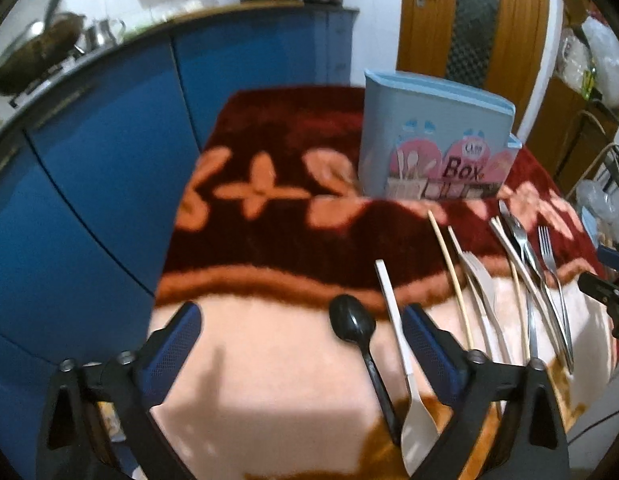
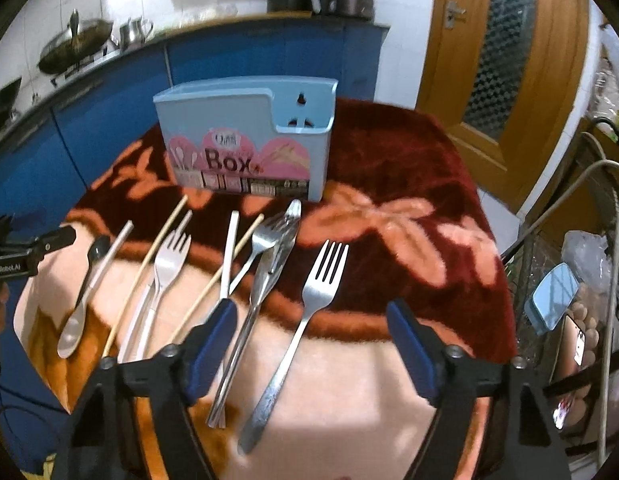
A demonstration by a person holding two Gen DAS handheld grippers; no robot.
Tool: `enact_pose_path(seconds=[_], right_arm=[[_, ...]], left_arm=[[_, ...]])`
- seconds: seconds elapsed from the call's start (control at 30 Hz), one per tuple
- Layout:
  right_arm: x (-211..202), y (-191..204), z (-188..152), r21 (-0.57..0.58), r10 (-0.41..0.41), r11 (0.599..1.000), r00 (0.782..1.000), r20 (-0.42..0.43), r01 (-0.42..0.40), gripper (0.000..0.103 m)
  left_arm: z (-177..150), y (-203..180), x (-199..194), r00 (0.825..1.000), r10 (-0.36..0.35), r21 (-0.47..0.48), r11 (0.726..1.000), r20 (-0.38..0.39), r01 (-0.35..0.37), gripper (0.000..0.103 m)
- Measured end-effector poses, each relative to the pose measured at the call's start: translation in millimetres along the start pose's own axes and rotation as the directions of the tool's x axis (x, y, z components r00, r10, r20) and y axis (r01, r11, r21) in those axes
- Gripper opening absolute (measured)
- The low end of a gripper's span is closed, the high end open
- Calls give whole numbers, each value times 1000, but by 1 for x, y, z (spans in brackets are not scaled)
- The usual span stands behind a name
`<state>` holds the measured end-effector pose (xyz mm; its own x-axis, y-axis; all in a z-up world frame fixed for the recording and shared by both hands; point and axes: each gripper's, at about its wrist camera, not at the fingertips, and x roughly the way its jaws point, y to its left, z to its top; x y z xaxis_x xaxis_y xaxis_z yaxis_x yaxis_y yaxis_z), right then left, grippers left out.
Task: Organize utensils
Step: 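Grasp the black spoon with the left tool while the right tool grasps a steel fork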
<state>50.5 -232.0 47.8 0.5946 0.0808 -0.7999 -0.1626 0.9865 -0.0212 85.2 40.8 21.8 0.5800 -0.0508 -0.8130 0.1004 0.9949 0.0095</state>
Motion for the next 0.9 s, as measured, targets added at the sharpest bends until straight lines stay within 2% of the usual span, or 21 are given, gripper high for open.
enact_pose_path(seconds=[0.07,0.13,0.2,0.27,0.4,0.63,0.73,0.8,0.9], right_arm=[[6,-1,2,8,15,1000,999,-52,-15,61],[14,-4,5,37,48,998,991,-121,-44,59],[17,-6,7,49,66,997,985,-157,-59,56],[20,-7,9,49,71,997,982,-177,-64,56],[29,-11,13,94,115,991,966,-231,-96,56],[47,-14,19,106,110,991,947,-301,-82,51],[53,-13,19,108,114,991,943,-314,-83,38],[55,-11,19,110,110,991,941,-321,-78,25],[61,-11,19,114,116,990,936,-332,-83,22]], left_arm=[[1,-1,8,998,-29,-12,1000,-61,29,78],[-2,-2,16,990,-62,-24,998,-125,60,70],[-6,-4,21,982,-96,-33,995,-161,92,69],[-7,-5,23,980,-101,-35,995,-171,96,69],[-8,-6,32,975,-88,-28,996,-203,84,69],[-8,-9,38,967,-66,15,997,-248,72,63],[-6,-11,41,957,-45,29,998,-286,56,63],[-3,-13,42,948,-39,33,998,-317,52,61],[2,-16,42,939,-51,43,997,-341,70,49]])
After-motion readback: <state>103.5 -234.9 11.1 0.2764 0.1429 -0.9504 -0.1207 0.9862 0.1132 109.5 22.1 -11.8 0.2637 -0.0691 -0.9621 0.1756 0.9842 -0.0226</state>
